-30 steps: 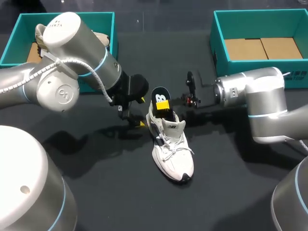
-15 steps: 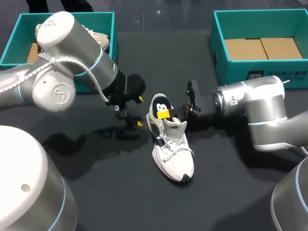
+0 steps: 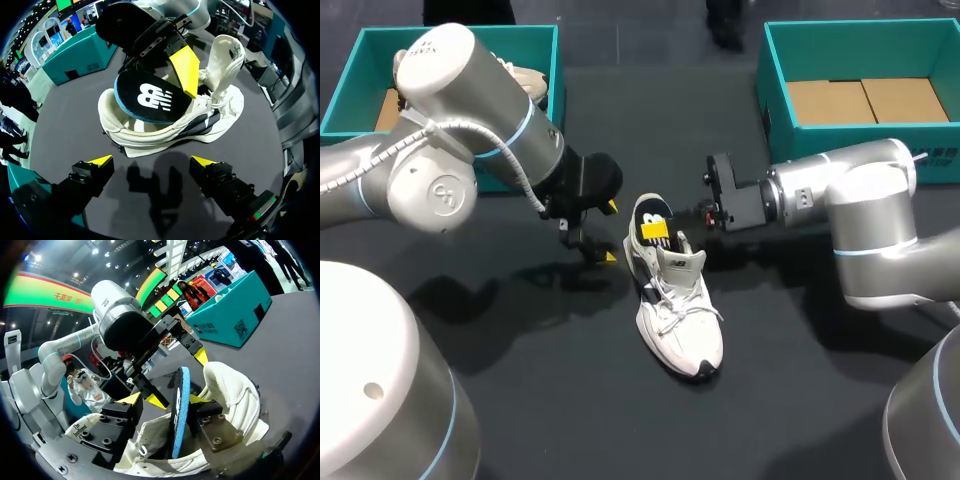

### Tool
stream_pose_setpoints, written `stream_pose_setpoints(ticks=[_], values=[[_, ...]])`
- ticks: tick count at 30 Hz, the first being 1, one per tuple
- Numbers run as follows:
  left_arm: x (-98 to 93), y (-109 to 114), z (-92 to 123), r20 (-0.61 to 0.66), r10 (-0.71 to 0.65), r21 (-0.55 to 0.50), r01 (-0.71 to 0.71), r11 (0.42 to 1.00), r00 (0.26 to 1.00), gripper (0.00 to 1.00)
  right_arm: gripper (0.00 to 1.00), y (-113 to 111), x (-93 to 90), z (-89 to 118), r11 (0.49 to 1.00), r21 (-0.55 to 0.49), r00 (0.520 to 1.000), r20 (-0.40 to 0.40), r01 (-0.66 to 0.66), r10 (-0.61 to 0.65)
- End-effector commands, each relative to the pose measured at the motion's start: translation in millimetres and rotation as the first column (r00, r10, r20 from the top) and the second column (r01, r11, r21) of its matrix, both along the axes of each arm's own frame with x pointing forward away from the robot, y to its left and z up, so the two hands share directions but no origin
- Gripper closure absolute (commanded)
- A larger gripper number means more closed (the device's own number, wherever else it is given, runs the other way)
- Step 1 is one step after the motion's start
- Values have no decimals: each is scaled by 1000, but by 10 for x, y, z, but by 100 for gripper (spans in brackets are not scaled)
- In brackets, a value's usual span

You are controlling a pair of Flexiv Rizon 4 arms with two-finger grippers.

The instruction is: Take the shoe out of the shoebox, open the shoe tongue, remove and reinsert the insole, then place the shoe into the shoebox

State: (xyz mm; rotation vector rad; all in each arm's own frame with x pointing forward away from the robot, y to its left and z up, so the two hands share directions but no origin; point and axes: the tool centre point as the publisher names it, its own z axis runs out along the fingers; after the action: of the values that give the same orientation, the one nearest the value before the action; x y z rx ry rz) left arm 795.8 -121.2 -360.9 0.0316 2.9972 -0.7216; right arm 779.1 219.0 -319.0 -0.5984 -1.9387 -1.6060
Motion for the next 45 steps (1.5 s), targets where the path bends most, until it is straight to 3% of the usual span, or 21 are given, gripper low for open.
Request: stream_pose_setpoints(ticks=[1, 3, 4, 10, 16, 21, 23, 25, 35, 45], values=[[-2, 2, 5, 0, -1, 1, 1, 1000, 1000, 0, 64, -25, 45, 43, 1000, -18, 1000, 4, 8, -8], [-2, 2, 5, 0, -1, 1, 1, 1000, 1000, 0, 84, -23, 93, 34, 1000, -22, 1000, 10, 19, -19], [-2, 2, 5, 0, -1, 1, 1, 1000, 1000, 0, 100, -18, 108, 31, 1000, -22, 1000, 11, 18, -17], [-2, 2, 5, 0, -1, 1, 1, 1000, 1000, 0, 100, -37, 135, -117, 999, -34, 999, -27, 36, -37], [-2, 2, 5, 0, -1, 1, 1, 1000, 1000, 0, 100, -85, -49, -261, 998, -39, 996, -76, 51, -54], [-2, 2, 5, 0, -1, 1, 1, 1000, 1000, 0, 100, -93, -124, -208, 996, -42, 996, -56, 73, -75], [-2, 2, 5, 0, -1, 1, 1, 1000, 1000, 0, 71, -85, -122, -135, 996, -44, 997, -28, 73, -74], [-2, 2, 5, 0, -1, 1, 1, 1000, 1000, 0, 55, -74, -112, -73, 996, -50, 998, -2, 69, -69], [-2, 2, 5, 0, -1, 1, 1, 1000, 1000, 0, 53, -63, -87, 70, 992, -110, 994, 98, 63, -52], [-2, 2, 5, 0, -1, 1, 1, 1000, 1000, 0, 51, -93, -14, 223, 966, -215, 981, 158, 142, -109]])
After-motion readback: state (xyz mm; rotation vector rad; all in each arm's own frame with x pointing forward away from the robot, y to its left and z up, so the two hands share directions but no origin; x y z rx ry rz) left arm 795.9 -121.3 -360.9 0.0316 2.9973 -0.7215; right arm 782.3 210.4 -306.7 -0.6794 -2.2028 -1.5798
